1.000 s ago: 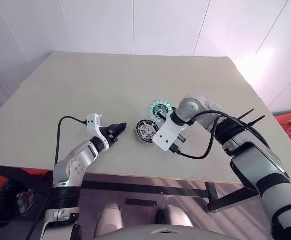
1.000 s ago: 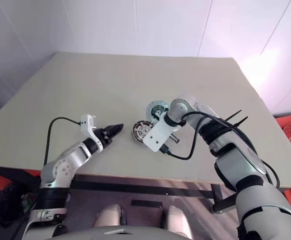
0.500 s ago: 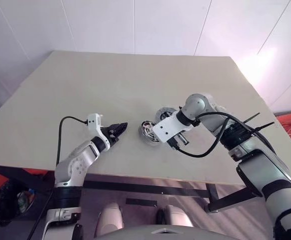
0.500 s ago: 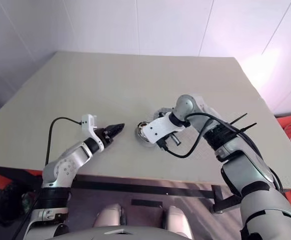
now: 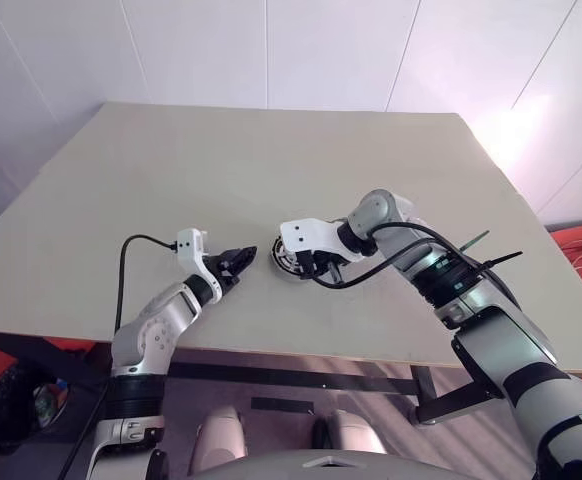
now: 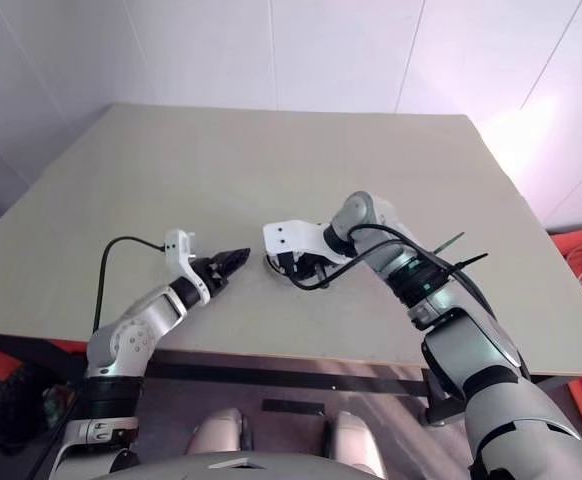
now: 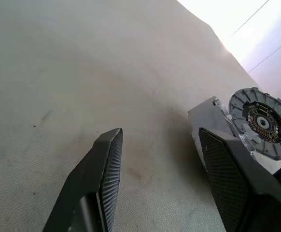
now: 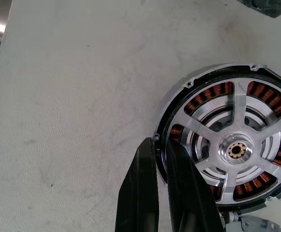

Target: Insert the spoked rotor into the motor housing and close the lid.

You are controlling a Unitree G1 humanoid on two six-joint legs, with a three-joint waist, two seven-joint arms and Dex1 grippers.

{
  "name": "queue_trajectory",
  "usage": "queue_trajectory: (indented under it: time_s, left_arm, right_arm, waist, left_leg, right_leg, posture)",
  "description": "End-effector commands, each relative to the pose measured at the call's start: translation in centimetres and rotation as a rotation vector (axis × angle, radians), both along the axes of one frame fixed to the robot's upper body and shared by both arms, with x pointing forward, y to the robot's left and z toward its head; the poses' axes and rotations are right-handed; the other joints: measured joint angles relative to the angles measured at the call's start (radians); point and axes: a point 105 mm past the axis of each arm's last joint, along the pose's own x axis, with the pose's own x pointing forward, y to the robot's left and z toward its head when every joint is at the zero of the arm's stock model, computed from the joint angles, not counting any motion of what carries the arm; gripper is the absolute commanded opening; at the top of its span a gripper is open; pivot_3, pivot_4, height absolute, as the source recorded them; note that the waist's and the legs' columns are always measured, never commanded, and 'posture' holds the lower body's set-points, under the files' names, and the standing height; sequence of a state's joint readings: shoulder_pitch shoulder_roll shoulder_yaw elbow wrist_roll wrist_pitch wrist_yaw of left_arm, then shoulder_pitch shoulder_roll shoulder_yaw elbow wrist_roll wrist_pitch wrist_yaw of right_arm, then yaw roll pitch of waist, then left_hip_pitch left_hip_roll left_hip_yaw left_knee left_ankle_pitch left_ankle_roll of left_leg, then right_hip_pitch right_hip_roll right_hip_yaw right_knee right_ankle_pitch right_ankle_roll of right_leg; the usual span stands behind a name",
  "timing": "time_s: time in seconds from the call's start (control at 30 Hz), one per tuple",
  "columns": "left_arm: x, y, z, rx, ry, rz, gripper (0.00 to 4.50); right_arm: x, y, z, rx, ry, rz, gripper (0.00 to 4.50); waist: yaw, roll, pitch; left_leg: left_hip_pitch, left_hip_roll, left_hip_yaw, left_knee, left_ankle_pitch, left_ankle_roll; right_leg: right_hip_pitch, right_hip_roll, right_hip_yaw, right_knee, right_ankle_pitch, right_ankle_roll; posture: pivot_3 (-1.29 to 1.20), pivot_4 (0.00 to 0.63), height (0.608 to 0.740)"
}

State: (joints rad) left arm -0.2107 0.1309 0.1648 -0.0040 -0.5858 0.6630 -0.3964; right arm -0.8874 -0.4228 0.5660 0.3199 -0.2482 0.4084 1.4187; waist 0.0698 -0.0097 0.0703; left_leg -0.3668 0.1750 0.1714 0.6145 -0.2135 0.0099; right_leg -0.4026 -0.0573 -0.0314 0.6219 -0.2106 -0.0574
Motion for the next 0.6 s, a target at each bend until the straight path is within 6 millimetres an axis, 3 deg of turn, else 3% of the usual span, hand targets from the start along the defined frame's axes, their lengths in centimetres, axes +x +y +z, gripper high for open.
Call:
queue_trajectory:
  time_s: [0.03, 0.33, 0.6]
  left_arm:
    - [0.1, 0.3, 1.4, 0.001, -0.057, 0.016, 2.67]
    - [0.0, 0.4, 1.3, 0.001, -0.056, 0.024, 2.67]
    - [0.1, 0.6, 1.4, 0.002, -0.059, 0.03, 2.67]
  right_arm:
    - [-0.7, 1.4, 1.4, 0.063, 0.075, -0.06, 0.0]
    - [-0.6, 3.6, 2.5, 0.112, 0.211, -0.279, 0.0]
    - [-0.6, 4.1, 2.0, 0.113, 0.227, -0.303, 0.0]
  waist:
    - [0.0, 0.0, 0.0]
    - [0.001, 0.0, 0.0]
    - [0.001, 0.0, 0.0]
  left_leg:
    - [0.0, 0.0, 0.0, 0.0, 0.0, 0.0]
    - [0.001, 0.001, 0.0, -0.002, 0.001, -0.002]
    - [0.002, 0.001, 0.0, -0.003, 0.004, -0.008]
  right_leg:
    - [0.0, 0.0, 0.0, 0.0, 0.0, 0.0]
    - [0.0, 0.001, 0.0, 0.0, 0.0, 0.0]
    - [0.0, 0.001, 0.0, 0.0, 0.0, 0.0]
  posture:
    - [0.0, 0.0, 0.74]
    - [0.0, 0.0, 0.74]
    - [0.0, 0.0, 0.74]
